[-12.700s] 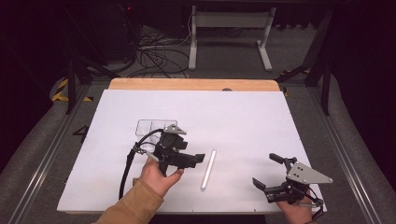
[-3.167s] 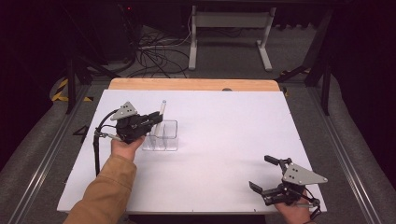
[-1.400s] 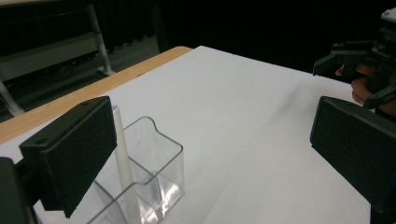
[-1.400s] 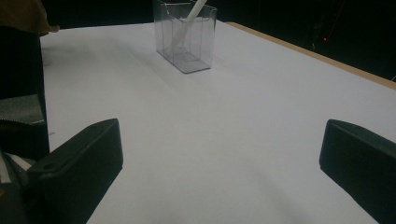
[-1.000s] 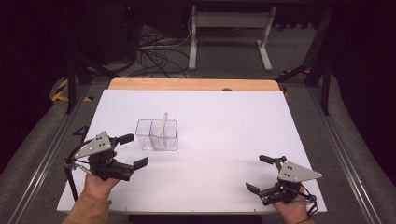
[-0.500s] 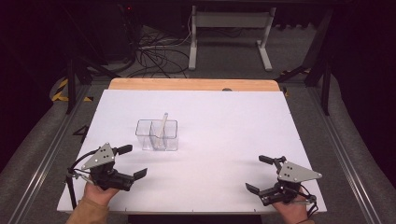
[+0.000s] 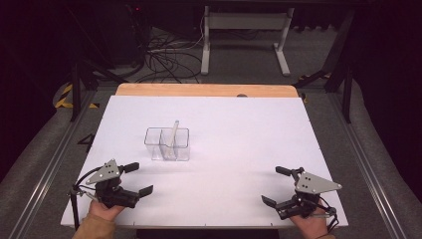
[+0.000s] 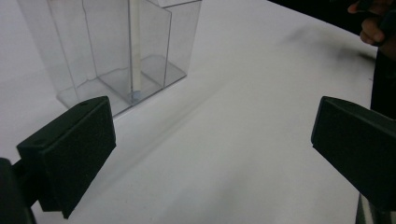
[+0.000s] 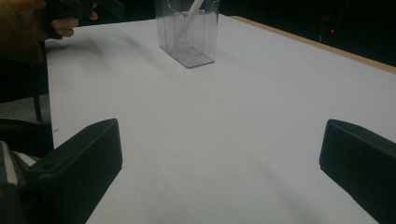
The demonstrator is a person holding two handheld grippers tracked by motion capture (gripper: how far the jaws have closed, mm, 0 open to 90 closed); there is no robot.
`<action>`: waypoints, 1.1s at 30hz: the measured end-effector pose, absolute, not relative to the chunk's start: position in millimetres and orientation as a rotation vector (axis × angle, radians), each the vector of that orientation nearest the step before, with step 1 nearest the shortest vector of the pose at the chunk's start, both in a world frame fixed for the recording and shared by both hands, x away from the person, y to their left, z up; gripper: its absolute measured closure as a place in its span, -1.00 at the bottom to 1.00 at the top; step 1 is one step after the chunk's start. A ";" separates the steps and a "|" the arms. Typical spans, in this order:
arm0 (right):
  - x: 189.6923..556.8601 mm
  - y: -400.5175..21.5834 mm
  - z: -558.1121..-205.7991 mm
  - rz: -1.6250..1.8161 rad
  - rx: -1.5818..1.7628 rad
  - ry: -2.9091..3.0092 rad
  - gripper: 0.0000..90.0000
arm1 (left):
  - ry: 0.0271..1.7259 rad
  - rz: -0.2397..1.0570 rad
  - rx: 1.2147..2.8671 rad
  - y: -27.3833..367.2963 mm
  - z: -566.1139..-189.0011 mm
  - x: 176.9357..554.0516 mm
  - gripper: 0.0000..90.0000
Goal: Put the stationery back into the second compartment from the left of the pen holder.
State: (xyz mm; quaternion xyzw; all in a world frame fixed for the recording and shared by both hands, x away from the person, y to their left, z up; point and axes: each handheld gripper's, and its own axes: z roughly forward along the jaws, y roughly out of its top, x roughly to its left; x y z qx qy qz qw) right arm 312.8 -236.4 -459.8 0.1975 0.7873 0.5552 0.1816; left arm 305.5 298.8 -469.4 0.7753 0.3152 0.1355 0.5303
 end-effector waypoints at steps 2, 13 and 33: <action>312.7 -236.6 -460.0 1.567 0.559 2.222 -1.00 | 0.745 0.342 1.866 300.1 -471.3 303.8 -0.98; 313.9 -236.5 -461.7 1.566 0.560 2.228 -1.00 | 0.777 0.339 1.886 302.0 -484.3 298.7 -0.98; 313.7 -237.3 -462.0 1.560 0.570 2.221 -1.00 | 0.772 0.395 1.831 300.8 -477.4 297.2 -0.99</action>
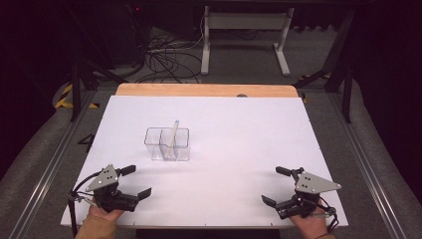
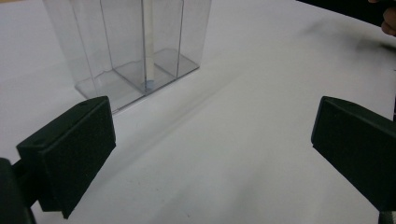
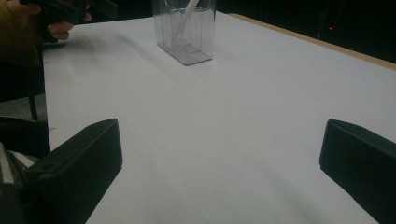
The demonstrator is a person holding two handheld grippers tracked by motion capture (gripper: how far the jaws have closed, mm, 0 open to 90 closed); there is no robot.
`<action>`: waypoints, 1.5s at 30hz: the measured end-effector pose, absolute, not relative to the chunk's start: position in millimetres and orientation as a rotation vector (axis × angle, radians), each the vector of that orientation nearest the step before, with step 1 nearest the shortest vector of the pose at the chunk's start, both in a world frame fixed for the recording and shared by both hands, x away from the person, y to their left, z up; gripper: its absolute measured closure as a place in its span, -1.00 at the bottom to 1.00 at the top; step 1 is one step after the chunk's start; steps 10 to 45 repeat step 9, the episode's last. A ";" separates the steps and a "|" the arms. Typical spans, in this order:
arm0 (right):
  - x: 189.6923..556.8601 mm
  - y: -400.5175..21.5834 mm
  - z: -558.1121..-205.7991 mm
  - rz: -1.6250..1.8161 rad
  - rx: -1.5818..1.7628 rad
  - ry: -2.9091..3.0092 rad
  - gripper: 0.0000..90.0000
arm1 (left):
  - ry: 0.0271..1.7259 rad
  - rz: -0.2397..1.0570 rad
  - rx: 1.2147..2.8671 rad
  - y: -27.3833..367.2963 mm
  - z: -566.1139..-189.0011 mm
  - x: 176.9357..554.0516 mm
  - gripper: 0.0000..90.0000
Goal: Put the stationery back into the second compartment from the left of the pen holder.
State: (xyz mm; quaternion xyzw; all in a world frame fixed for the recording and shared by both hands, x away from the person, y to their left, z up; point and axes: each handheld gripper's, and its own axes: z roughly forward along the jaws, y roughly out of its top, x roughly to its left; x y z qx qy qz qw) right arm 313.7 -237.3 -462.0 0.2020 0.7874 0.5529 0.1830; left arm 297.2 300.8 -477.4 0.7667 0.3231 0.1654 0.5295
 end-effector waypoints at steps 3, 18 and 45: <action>313.4 -237.4 -461.7 1.561 0.569 2.218 -1.00 | 0.767 0.401 1.823 301.9 -476.5 296.7 -0.99; 313.6 -237.4 -461.6 1.562 0.568 2.220 -1.00 | 0.789 0.374 1.801 303.5 -474.8 296.0 -0.99; 313.6 -237.4 -461.6 1.562 0.568 2.220 -1.00 | 0.789 0.374 1.801 303.5 -474.8 296.0 -0.99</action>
